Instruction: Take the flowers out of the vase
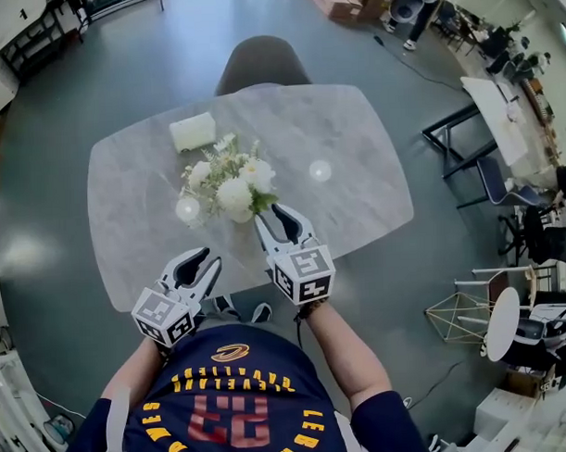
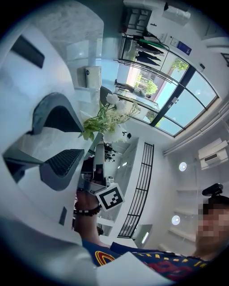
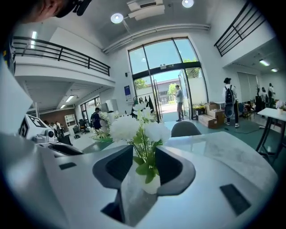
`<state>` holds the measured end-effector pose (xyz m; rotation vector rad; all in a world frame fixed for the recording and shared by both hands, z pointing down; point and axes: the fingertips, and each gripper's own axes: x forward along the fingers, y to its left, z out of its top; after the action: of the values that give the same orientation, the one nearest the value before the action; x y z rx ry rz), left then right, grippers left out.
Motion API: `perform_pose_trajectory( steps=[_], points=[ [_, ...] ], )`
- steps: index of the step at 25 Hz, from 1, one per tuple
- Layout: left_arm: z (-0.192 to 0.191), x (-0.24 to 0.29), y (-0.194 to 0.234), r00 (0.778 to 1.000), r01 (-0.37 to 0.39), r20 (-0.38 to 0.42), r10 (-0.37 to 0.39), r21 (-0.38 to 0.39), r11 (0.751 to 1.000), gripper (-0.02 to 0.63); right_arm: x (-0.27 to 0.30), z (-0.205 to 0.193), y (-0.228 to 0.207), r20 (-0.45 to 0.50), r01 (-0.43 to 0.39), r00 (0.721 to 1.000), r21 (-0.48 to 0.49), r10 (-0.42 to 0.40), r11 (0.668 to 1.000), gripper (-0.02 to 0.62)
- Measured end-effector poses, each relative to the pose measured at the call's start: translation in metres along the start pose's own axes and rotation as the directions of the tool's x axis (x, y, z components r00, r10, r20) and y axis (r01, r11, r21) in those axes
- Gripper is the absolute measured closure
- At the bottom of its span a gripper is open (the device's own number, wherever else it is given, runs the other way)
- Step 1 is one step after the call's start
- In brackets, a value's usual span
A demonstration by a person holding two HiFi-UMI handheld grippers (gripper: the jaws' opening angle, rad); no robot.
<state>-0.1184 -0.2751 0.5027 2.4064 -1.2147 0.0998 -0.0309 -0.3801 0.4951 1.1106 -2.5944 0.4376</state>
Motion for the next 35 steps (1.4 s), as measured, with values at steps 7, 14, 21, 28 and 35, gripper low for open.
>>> perform_pose_trajectory(
  steps=[7, 14, 21, 28, 35],
  points=[
    [-0.003, -0.005, 0.011, 1.000, 0.022, -0.008, -0.022, -0.032, 0.999, 0.505, 0.036, 0.000, 0.005, -0.053, 0.004, 0.999, 0.012, -0.004, 1.000, 0.448],
    [-0.020, -0.007, 0.014, 0.999, 0.025, -0.031, -0.027, -0.071, 0.997, 0.505, 0.060, -0.012, -0.005, -0.101, 0.057, 0.993, 0.009, -0.056, 0.998, 0.388],
    [-0.028, -0.009, 0.010, 0.998, -0.053, -0.026, 0.051, -0.090, 0.995, 0.505, 0.066, -0.021, -0.011, -0.096, 0.023, 0.995, 0.082, -0.015, 0.996, 0.388],
    [-0.027, -0.010, 0.004, 0.994, -0.105, -0.026, 0.102, -0.095, 0.990, 0.505, 0.068, -0.031, -0.010, -0.131, -0.012, 0.991, 0.072, 0.022, 0.997, 0.390],
    [-0.026, 0.027, 0.025, 0.989, -0.141, -0.040, 0.143, 0.053, 0.989, 0.441, 0.057, -0.031, -0.010, -0.135, -0.038, 0.990, 0.042, 0.043, 0.998, 0.388]
  ],
)
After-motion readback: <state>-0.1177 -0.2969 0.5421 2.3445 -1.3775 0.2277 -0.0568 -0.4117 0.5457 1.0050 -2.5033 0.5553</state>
